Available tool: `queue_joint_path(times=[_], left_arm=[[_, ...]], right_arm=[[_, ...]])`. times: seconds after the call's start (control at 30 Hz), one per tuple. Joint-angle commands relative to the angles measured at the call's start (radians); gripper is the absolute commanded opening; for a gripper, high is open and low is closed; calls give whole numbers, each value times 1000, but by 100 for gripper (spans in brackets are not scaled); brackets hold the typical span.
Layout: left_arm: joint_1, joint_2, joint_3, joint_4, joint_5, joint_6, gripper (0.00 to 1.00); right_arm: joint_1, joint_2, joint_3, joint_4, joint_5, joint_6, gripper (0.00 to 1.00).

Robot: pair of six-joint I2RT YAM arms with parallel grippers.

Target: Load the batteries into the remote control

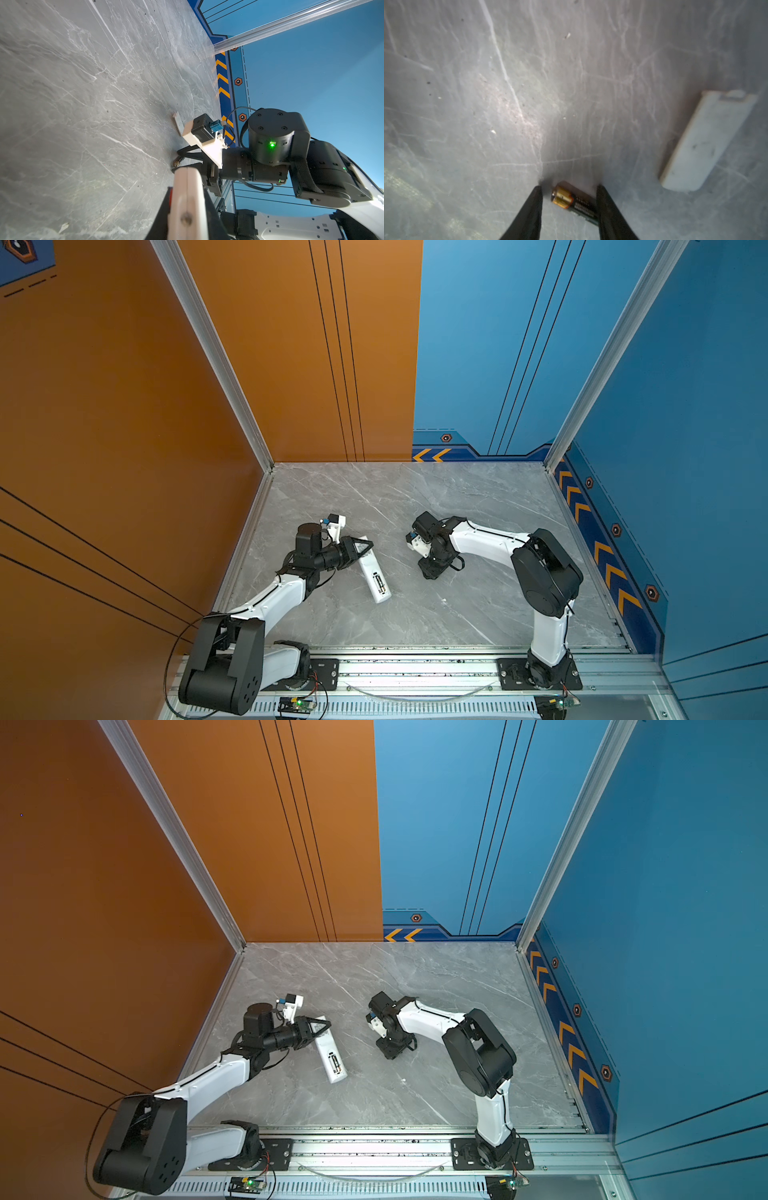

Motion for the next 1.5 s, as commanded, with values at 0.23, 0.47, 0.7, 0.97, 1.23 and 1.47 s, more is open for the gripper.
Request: queue_joint_path(times=[0.23, 0.47, 0.7, 0.97, 1.23, 1.47], left_arm=[[7, -32, -7, 17, 14, 4, 0], [7, -34, -7, 17, 14, 4, 0], [7, -35, -9, 17, 13, 3, 0], [6, -37, -9, 17, 14, 4, 0], [1, -39, -8, 17, 14, 5, 0], [-10, -37, -5, 17, 9, 5, 0]], right_arm=[[-7, 8, -52, -88, 11, -74, 47], [36, 51, -40, -128, 70, -117, 42], [49, 44, -50, -131, 107, -114, 34], [64, 43, -49, -134, 142, -53, 23], [60, 17, -69, -99, 116, 57, 16], [39, -35, -145, 5, 53, 197, 14]])
